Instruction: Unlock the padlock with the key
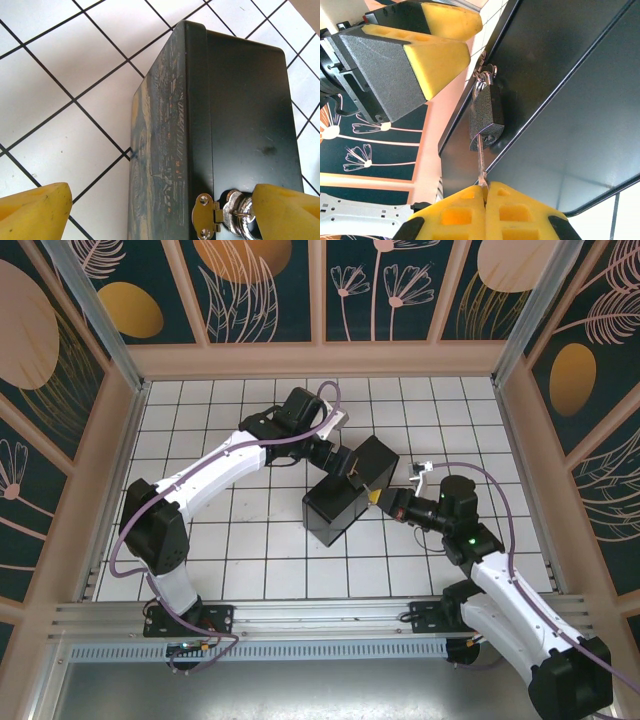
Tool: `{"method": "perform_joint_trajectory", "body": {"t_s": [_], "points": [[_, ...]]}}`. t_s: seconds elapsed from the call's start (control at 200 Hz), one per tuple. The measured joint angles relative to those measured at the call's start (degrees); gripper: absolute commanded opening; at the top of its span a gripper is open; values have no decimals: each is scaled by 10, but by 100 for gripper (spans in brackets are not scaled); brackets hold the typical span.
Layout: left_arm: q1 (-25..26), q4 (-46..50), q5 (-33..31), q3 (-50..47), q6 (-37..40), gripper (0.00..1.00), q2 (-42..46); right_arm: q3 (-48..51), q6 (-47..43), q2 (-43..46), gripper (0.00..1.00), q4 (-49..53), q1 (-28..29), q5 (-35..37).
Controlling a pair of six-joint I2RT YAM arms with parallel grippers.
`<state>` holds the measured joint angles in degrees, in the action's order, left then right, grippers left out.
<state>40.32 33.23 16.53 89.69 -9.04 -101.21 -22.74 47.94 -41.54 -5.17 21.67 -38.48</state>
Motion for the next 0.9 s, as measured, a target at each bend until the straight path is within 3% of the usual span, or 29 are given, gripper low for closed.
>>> {"method": "perform_joint_trajectory", "body": {"t_s": [0.901], "points": [[0, 5, 13, 8, 1, 94, 3, 0, -2, 0, 5, 1, 0, -4]]}}
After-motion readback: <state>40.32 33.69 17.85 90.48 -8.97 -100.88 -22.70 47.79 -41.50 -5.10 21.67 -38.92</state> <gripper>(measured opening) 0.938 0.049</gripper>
